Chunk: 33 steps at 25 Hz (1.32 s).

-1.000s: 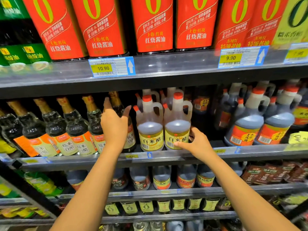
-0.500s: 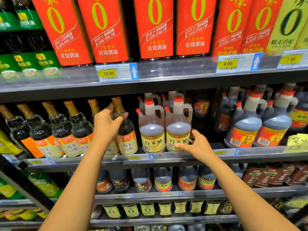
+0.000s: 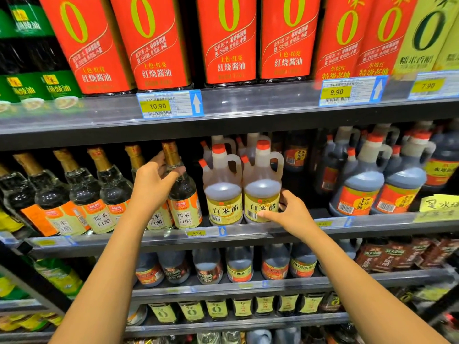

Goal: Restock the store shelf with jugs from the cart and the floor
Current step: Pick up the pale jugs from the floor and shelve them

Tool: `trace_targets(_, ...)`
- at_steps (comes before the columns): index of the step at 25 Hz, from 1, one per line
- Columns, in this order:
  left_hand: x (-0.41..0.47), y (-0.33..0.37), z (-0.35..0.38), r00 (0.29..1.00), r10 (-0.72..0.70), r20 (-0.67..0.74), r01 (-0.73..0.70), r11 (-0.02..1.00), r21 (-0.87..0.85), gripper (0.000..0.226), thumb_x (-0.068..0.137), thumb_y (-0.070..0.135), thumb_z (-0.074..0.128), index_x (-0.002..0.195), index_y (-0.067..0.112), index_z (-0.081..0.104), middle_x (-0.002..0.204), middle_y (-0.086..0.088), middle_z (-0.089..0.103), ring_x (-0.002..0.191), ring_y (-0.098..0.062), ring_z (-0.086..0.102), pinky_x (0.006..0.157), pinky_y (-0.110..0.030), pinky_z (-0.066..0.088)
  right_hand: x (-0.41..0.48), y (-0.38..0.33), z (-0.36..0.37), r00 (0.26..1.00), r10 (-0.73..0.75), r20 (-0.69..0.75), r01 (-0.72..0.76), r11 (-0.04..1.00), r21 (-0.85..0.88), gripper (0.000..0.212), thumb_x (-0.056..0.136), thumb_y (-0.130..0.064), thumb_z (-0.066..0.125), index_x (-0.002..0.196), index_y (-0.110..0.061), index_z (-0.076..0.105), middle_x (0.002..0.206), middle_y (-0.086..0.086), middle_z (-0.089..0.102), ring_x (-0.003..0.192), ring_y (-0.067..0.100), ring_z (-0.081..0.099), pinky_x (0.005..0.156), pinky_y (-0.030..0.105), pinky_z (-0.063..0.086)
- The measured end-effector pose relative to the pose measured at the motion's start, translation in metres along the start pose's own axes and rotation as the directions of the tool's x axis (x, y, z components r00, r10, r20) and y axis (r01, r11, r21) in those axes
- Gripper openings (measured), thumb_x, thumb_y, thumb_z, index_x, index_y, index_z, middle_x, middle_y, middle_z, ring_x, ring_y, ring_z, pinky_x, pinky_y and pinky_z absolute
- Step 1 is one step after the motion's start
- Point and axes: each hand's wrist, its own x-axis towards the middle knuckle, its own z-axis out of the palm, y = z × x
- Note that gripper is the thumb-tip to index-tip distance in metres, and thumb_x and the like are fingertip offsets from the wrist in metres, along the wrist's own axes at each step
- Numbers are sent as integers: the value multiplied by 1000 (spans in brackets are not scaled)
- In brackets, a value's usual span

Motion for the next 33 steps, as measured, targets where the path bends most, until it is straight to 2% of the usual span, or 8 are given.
trace_targets(4,-3,-3,5,1000,-21,-9,20,998,-64,53,88,23,67,136,9,49,118,6,60,113,-7,55,93,-24,43,0,1,0,1000,-9,0,9,1000,4,66,69,-22,83,125,-13,49,127,5,59,111,11,54,96,22,42)
trace_targets(6,-14,-5,12,987,-15,-158,11,1000,-25,57,88,27,66,138,6,45,129,-7,58,122,-18,53,99,-28,41,1,1,0,1000,-6,1,6,1000,1,68,68,-23,83,126,-13,49,128,5,59,114,13,54,96,23,43)
trace_targets(9,-59,5,37,860,258,-441,-206,965,164,48,91,16,63,132,-4,49,136,-20,50,131,-27,43,111,-27,31,3,1,-1,1000,13,5,-13,1000,10,71,67,-26,84,127,-12,47,129,5,58,120,19,53,99,30,45)
trace_targets(12,-99,12,78,872,412,-262,-379,910,169,52,88,11,64,133,-6,46,139,-22,44,134,-23,37,114,-26,29,5,0,-3,1000,23,19,-23,1000,14,71,68,-26,83,127,-10,47,130,7,57,120,21,54,98,30,45)
trace_targets(16,-104,11,113,991,102,-82,-96,992,82,85,86,29,67,150,6,15,157,-11,19,145,-16,15,114,-13,10,5,-1,-4,999,2,43,-2,1000,13,66,68,-27,83,123,-9,50,126,7,61,109,13,57,93,23,45)
trace_targets(20,-87,8,123,994,-94,-58,99,991,95,100,84,32,70,151,11,-1,159,-8,13,145,-22,18,113,-33,27,3,-1,-7,999,-18,48,19,1000,-2,62,70,-27,82,121,-8,52,123,6,62,101,7,55,90,20,44)
trace_targets(29,-82,-5,125,996,-83,-24,85,994,75,100,85,33,68,152,10,-3,159,-9,15,144,-23,22,114,-34,29,5,2,-9,995,-27,92,23,999,41,61,72,-24,80,123,-9,52,127,7,60,109,11,55,98,23,43)
trace_targets(33,-82,-4,128,994,-98,-55,102,991,88,98,86,32,67,151,8,-2,159,-8,11,145,-20,15,108,-18,15,5,4,-6,997,-35,74,31,998,48,64,72,-23,81,126,-9,50,127,8,60,113,14,56,93,20,43)
